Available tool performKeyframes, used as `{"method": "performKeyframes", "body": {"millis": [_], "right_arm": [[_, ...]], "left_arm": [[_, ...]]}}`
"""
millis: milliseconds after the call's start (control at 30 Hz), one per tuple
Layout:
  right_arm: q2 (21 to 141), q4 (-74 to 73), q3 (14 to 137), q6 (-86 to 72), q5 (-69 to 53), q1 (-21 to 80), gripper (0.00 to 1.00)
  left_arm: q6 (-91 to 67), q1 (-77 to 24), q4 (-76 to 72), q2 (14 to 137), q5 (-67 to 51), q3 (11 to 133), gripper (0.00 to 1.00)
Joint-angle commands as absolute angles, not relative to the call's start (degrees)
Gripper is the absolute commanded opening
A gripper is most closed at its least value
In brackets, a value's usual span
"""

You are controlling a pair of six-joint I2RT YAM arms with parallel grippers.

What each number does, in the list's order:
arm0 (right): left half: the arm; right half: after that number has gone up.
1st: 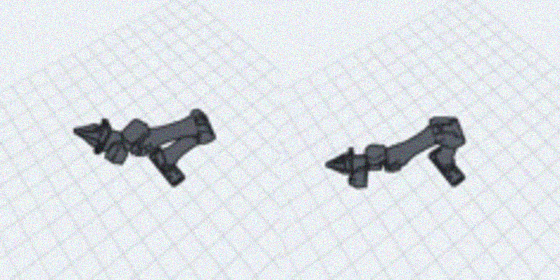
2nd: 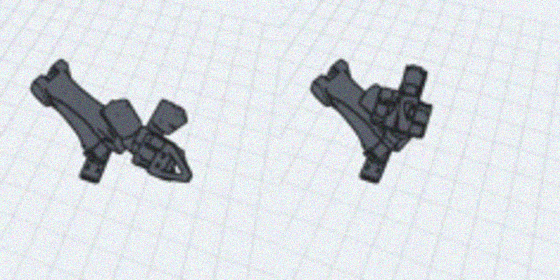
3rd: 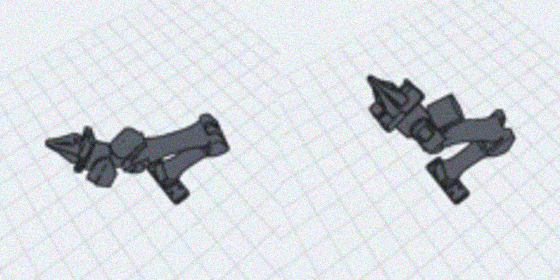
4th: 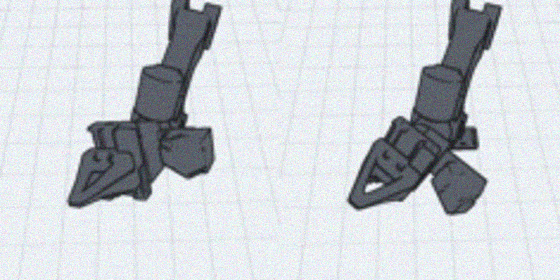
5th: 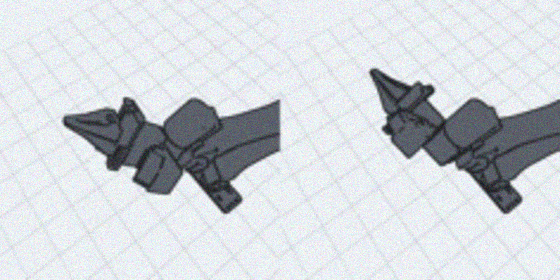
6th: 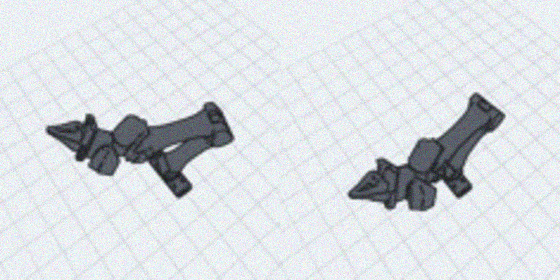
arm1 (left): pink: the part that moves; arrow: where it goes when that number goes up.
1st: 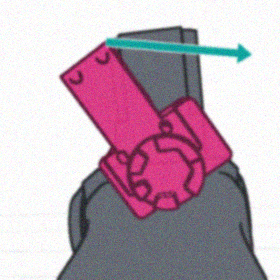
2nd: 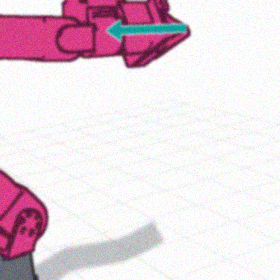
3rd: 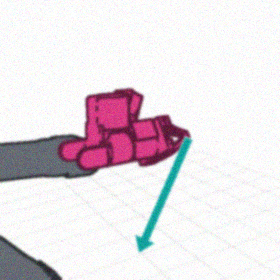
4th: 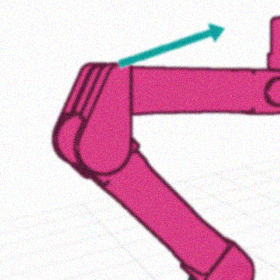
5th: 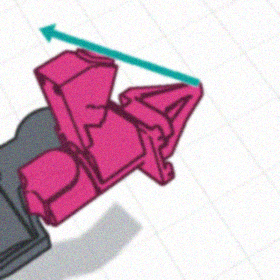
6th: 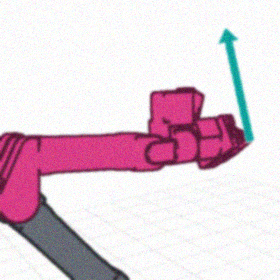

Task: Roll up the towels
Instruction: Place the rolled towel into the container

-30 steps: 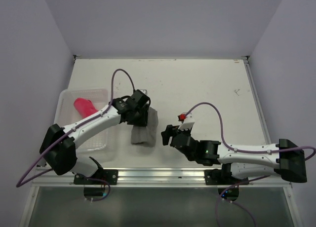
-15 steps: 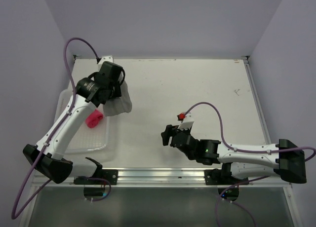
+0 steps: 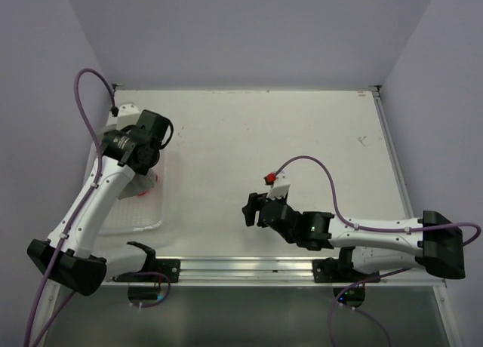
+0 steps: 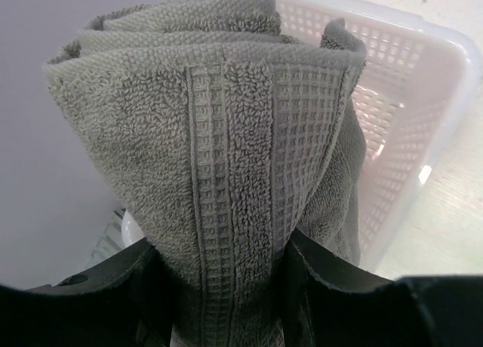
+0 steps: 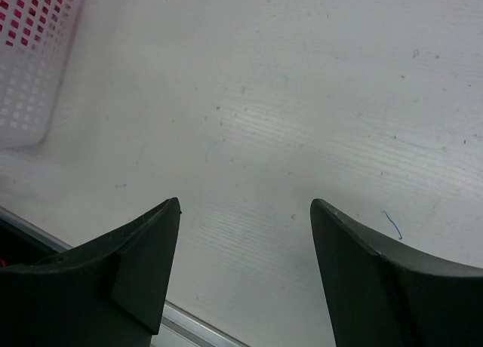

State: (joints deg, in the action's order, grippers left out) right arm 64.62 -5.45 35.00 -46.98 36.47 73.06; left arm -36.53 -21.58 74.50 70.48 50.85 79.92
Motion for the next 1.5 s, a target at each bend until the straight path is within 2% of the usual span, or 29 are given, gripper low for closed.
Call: {"method": "performKeyframes", "body": {"millis": [0,233,533,1033,1467], "right_arm": [[64.6,-6.9,37.4,-45.9,35.1,72.8,0.73],[64.2,-7.4,36.0,-46.8,34.5,72.8,0.73],[62.1,-7.7,33.8,-47.7,36.2,72.7,0.74],[61.3,-7.8,32.1,-48.3,36.2,72.1,0.75],[61.8,-8.3,32.3,-48.3,36.5,71.6,0.75]], "left_arm": [[-37.8,-20.4,73.8,67.5,58.4,76.1,0.00],[-26.8,-20.3,63.6,66.5,55.2,68.6,0.00],[-22.2,-20.4,57.6,72.2,46.6,64.9,0.00],[-19.3,-20.4,46.9,73.9,33.7,59.5,0.00],[-18.9,-20.2,43.2,76.9,33.2,57.1,0.00]]}}
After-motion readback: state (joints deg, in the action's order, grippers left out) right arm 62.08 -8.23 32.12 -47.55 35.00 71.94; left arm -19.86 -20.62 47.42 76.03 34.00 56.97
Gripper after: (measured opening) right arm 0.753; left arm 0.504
